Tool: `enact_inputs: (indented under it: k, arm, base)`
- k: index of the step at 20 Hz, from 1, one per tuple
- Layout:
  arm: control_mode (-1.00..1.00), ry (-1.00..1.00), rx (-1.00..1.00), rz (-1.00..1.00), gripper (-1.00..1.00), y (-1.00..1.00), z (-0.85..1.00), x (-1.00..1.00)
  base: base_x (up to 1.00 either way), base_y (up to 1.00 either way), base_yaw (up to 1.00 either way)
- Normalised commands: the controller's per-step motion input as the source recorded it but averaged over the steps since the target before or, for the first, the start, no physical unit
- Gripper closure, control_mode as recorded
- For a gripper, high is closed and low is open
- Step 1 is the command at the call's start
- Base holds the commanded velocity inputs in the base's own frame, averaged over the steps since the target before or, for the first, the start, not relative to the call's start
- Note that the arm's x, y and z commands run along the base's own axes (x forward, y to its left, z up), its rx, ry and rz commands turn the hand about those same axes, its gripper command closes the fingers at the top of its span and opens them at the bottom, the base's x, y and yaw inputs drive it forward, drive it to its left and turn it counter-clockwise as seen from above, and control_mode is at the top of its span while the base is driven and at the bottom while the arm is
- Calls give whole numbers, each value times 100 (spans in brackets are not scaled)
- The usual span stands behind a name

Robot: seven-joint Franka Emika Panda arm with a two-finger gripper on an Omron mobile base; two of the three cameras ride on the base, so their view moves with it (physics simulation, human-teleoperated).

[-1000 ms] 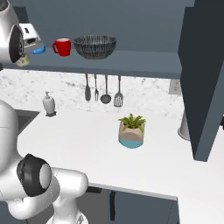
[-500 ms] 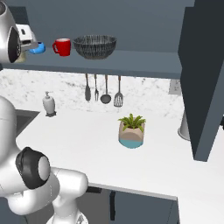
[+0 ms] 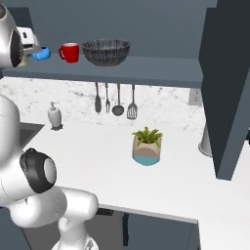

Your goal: Gather all objects into one cabinet and sort the glasses and bowls to opposite sides.

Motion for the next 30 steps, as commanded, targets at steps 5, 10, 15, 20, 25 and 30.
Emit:
enact_inputs:
  k: [5, 10, 15, 20, 25, 30]
  arm:
    - [-100, 0, 7, 0, 100, 0, -7, 31]
    - [-100, 1, 1, 0, 100, 6, -26, 10]
    - [-100, 0, 0, 0, 100, 12, -29, 3]
    - [-100, 0, 0, 0, 100, 8, -8, 16]
    - [-100, 0, 0, -1, 100, 17, 0, 23]
    - [-100, 0, 0, -2, 100, 24, 0, 15]
  base:
    - [0, 0, 0]
    - [0, 0, 0]
    - [0, 0, 0]
    - [0, 0, 0]
    - [0, 0, 0]
    - [0, 0, 0]
